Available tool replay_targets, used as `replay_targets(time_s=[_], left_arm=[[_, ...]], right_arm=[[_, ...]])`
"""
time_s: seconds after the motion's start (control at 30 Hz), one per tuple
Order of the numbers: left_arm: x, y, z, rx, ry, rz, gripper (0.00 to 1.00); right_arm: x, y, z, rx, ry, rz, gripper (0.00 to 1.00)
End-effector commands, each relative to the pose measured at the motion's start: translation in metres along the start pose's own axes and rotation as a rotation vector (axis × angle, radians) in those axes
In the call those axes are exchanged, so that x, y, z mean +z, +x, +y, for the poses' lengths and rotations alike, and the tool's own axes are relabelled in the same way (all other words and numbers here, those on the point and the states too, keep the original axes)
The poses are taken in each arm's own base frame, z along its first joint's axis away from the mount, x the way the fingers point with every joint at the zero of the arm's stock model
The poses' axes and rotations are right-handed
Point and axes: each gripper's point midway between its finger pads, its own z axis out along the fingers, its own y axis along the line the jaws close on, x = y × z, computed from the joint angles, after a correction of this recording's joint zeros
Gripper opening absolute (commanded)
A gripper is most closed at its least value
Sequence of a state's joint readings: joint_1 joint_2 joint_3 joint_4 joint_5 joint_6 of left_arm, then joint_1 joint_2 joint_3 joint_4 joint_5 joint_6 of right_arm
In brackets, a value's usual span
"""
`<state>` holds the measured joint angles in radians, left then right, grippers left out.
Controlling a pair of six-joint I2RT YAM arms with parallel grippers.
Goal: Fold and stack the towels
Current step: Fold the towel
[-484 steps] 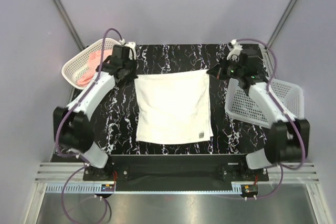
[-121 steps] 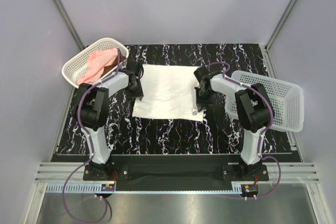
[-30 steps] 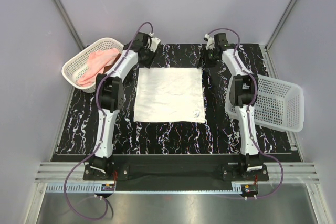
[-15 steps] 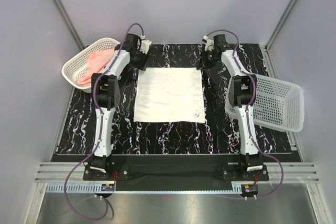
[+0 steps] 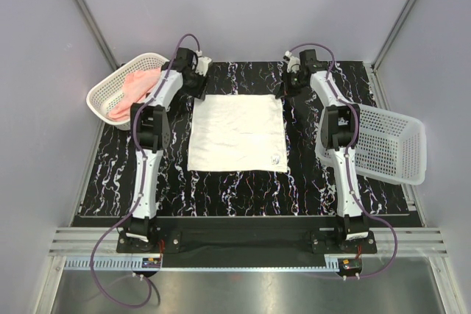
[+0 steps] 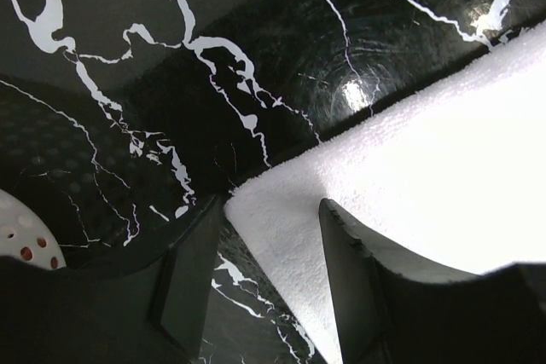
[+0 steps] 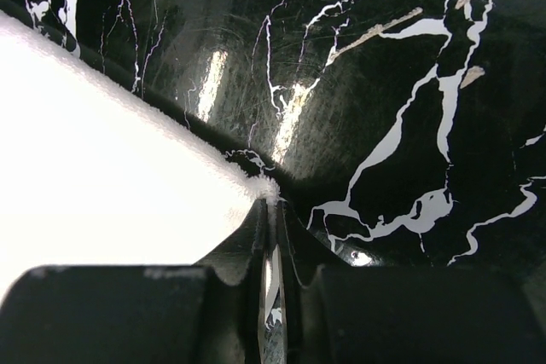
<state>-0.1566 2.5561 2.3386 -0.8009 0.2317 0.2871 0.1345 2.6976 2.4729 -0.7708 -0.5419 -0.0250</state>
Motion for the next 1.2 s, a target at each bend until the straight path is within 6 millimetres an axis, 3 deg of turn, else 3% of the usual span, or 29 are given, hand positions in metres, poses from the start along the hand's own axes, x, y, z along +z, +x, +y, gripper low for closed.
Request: replay_targets(time_s=[0.0,0.23,0.53,0.8,0.97,1.17], left_arm=[[-0.006,-0.008,0.006,-0.046,-0.006,-0.015,0.54],[-0.009,-0.006,0.023,-0.145,-0.014,-0.033,0.49],[-0.01,-0.009,0.016,-0.119,0.022,-0.045,0.31],[-0.009,-0.006,0.016,-0.123,0.024,-0.035,0.22],[-0.008,-0.006,0.017,-0.118,0.021,-0.039,0.0],[-0.018,-0.015,0.007,-0.05,-0.028,-0.082,0.0]], right_arm=[[-0.014,-0.009,0.01,-0.016,-0.027,-0.022,0.11],[-0.016,-0.01,0.01,-0.027,-0.022,-0.025,0.11],[-0.011,-0.011,0.009,-0.014,-0.034,-0.032,0.1],[-0.007,-0.008,0.013,-0.003,-0.061,-0.026,0.09],[-0.005,-0.009,0.015,-0.006,-0.078,-0.033,0.03],[-0.012,-0.019,0.017,-0.031,-0.076,-0.062,0.0]])
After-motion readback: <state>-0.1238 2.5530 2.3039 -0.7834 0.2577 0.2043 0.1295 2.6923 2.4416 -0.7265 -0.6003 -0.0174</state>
